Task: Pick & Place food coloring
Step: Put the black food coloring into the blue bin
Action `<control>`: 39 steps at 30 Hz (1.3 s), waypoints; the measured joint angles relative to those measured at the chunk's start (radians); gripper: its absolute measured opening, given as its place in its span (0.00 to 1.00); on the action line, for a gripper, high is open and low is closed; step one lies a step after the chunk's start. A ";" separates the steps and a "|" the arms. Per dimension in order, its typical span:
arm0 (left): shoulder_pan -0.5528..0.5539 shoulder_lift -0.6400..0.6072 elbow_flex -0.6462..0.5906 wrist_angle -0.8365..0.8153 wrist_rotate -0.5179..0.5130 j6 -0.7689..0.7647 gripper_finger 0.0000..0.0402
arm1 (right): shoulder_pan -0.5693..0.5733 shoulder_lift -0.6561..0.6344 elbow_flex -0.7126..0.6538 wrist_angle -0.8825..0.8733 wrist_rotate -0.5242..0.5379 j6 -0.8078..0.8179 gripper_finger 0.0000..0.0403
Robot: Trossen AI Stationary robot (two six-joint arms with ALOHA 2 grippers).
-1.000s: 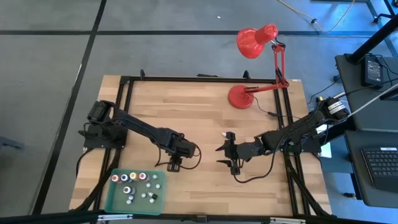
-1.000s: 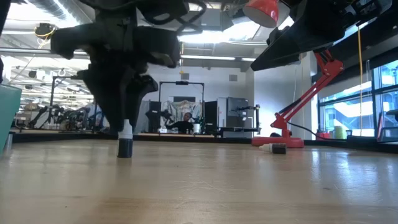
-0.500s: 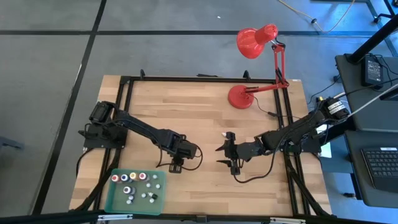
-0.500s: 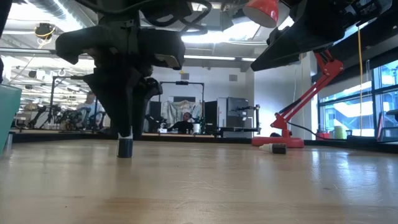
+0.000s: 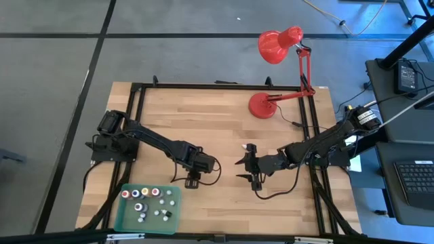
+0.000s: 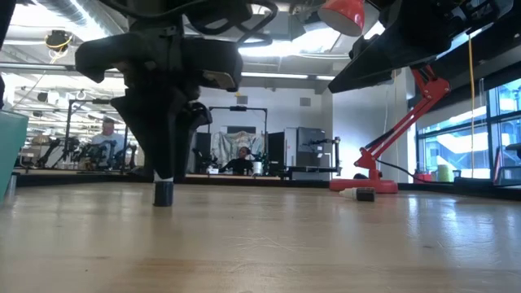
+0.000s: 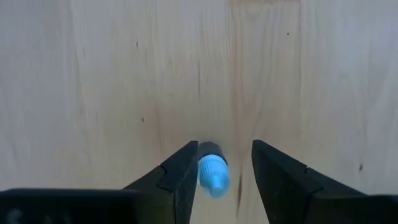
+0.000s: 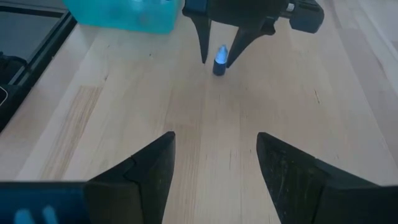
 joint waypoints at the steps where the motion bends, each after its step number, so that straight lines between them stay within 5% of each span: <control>1: 0.000 0.000 0.000 -0.005 0.000 0.000 0.36 | 0.000 0.000 0.000 0.000 0.000 0.000 0.56; 24: -0.019 -0.001 0.011 -0.077 -0.028 -0.015 0.15 | 0.000 0.000 0.000 0.000 0.000 -0.001 0.56; 39: -0.261 -0.002 0.319 -0.288 -0.024 -0.189 0.15 | 0.000 0.000 0.000 0.000 0.001 -0.002 0.56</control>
